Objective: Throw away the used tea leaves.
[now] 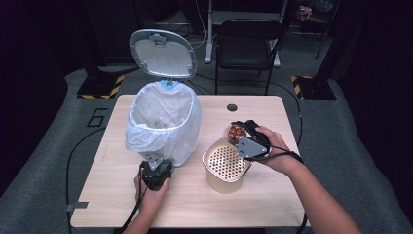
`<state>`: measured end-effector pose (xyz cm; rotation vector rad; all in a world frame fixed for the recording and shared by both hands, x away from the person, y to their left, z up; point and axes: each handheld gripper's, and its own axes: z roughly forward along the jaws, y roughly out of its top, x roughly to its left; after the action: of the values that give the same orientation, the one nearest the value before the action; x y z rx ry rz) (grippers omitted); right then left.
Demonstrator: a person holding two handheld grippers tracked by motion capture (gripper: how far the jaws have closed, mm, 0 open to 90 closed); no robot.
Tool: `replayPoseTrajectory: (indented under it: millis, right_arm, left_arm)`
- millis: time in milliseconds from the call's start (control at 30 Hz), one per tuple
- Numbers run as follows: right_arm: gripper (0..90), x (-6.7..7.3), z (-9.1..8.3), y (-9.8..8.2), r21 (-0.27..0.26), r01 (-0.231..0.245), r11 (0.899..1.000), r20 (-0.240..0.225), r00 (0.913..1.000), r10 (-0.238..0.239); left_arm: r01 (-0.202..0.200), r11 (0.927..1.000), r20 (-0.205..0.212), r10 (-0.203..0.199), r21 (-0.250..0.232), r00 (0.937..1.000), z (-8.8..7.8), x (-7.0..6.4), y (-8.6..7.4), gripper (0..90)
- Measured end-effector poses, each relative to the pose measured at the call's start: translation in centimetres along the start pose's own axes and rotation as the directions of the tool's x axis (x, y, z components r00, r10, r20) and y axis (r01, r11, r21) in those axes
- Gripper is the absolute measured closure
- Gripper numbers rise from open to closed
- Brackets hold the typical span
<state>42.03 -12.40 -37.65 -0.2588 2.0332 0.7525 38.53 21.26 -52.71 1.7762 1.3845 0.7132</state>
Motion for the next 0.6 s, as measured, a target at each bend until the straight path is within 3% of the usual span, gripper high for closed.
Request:
replayPoseTrajectory:
  millis: [100, 133, 167, 200, 267, 300, 333, 367, 400, 500, 533, 567, 600]
  right_arm:
    - [37.5, 0.5, 0.1, 0.3, 0.027, 0.073, 0.997, 0.015, 0.9972, -0.074]
    - [37.5, 0.6, 0.2, 0.4, 0.037, 0.113, 0.993, 0.018, 0.9933, -0.114]
    - [37.5, 0.7, 0.2, 0.5, 0.04, 0.124, 0.991, 0.014, 0.9921, -0.125]
    - [37.6, 0.8, 0.2, 0.5, 0.042, 0.14, 0.989, 0.014, 0.9899, -0.141]
    - [37.5, 1.4, 0.4, 0.9, 0.066, 0.221, 0.973, 0.023, 0.9745, -0.223]
    - [37.5, 1.4, 0.4, 0.9, 0.066, 0.221, 0.973, 0.023, 0.9745, -0.223]
    - [37.6, 1.5, 0.4, 0.9, 0.068, 0.24, 0.968, 0.029, 0.9696, -0.243]
    - [37.5, 1.6, 0.5, 1.0, 0.074, 0.266, 0.961, 0.037, 0.9625, -0.269]
    - [37.5, 1.7, 0.5, 1.0, 0.081, 0.286, 0.955, 0.039, 0.9564, -0.29]
    - [37.5, 2.0, 0.6, 1.1, 0.097, 0.328, 0.94, 0.043, 0.9418, -0.333]
    - [37.5, 2.1, 0.7, 1.1, 0.103, 0.344, 0.933, 0.047, 0.9355, -0.35]
    - [37.7, 2.2, 0.8, 1.1, 0.119, 0.377, 0.919, 0.057, 0.921, -0.385]
    - [37.7, 2.4, 0.9, 1.1, 0.128, 0.396, 0.909, 0.064, 0.9115, -0.406]
  left_arm:
    - [-0.003, 1.0, 0.001, 0.003, 0.005, 1.0, 0.0, 0.0, 0.0, 54.0]
    - [0.019, 0.9997, 0.003, -0.019, -0.016, 0.9998, 0.1, -0.1, 0.0, 54.0]
    - [0.02, 0.9997, 0.003, -0.02, -0.017, 0.9998, 0.1, -0.1, 0.0, 54.0]
    - [0.001, 1.0, 0.0, -0.001, 0.0, 1.0, 0.0, 0.0, 0.0, 54.0]
    - [0.02, 0.9997, 0.003, -0.02, -0.016, 0.9998, 0.1, -0.1, 0.0, 54.0]
    - [-0.003, 1.0, 0.0, 0.003, 0.003, 1.0, 0.0, 0.0, 0.0, 54.0]
    - [0.0, 1.0, 0.0, 0.0, 0.001, 1.0, 0.0, 0.0, 0.0, 54.0]
    - [0.017, 0.9998, 0.003, -0.017, -0.013, 0.9999, 0.1, -0.1, 0.0, 54.0]
    - [-0.003, 1.0, -0.001, 0.003, 0.003, 1.0, 0.0, 0.0, 0.0, 54.0]
    - [0.016, 0.9998, 0.003, -0.016, -0.013, 0.9999, 0.1, -0.1, 0.0, 54.0]
    - [-0.003, 1.0, -0.002, 0.003, 0.003, 1.0, 0.0, 0.0, 0.0, 54.0]
    - [0.01, 0.9999, 0.001, -0.01, -0.008, 1.0, 0.0, -0.1, 0.0, 54.0]
    - [-0.002, 1.0, 0.0, 0.002, 0.002, 1.0, 0.0, 0.0, 0.0, 54.0]
